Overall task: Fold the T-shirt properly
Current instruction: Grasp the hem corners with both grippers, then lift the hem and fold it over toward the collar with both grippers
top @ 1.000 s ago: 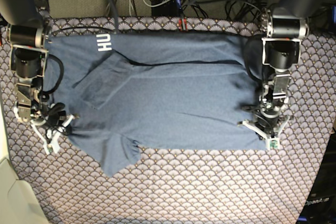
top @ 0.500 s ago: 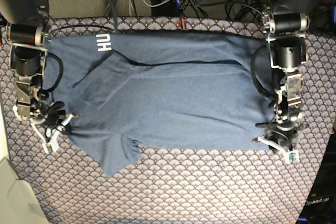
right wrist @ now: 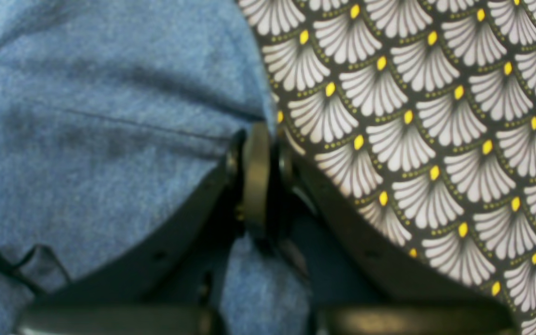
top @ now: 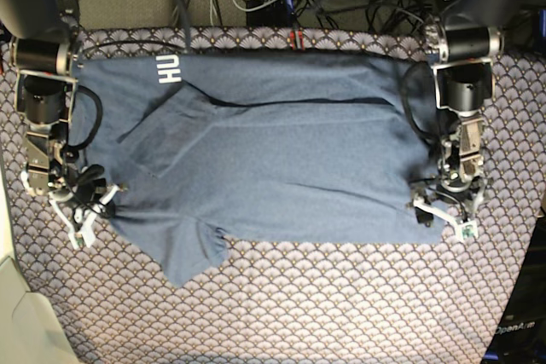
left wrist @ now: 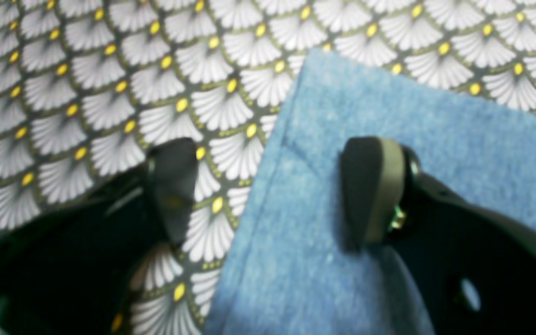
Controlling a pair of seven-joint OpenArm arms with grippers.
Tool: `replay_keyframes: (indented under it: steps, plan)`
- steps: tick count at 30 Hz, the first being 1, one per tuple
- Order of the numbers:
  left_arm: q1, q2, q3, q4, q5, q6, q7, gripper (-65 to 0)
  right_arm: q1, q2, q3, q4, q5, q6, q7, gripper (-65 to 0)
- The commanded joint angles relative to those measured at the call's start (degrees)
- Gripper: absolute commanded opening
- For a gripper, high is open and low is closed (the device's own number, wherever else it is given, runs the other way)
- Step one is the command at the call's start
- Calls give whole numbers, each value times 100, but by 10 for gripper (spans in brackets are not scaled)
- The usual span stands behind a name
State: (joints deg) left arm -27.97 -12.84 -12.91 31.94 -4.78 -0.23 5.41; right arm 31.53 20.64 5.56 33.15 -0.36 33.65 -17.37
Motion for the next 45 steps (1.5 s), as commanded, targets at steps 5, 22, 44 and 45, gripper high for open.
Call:
replay_keyframes:
  steps: [5,22,44,45]
  plan:
    - [-179,-39,3,-78,16,-280,-343,-169,78,76,2,48,-91,33,-158,-650]
    - [-267,-74,47,-465,-766,-737,-387,-406,87,76,2,48,-91,33,-158,-650]
    - [269,-30,3,1803,-837,-737,861,-641,-344,85,20,997,-91,51,-176,-650]
    - [383,-30,-6,2023,-837,-737,993,-641,-476,85,37,1244,-91,51,-211,-650]
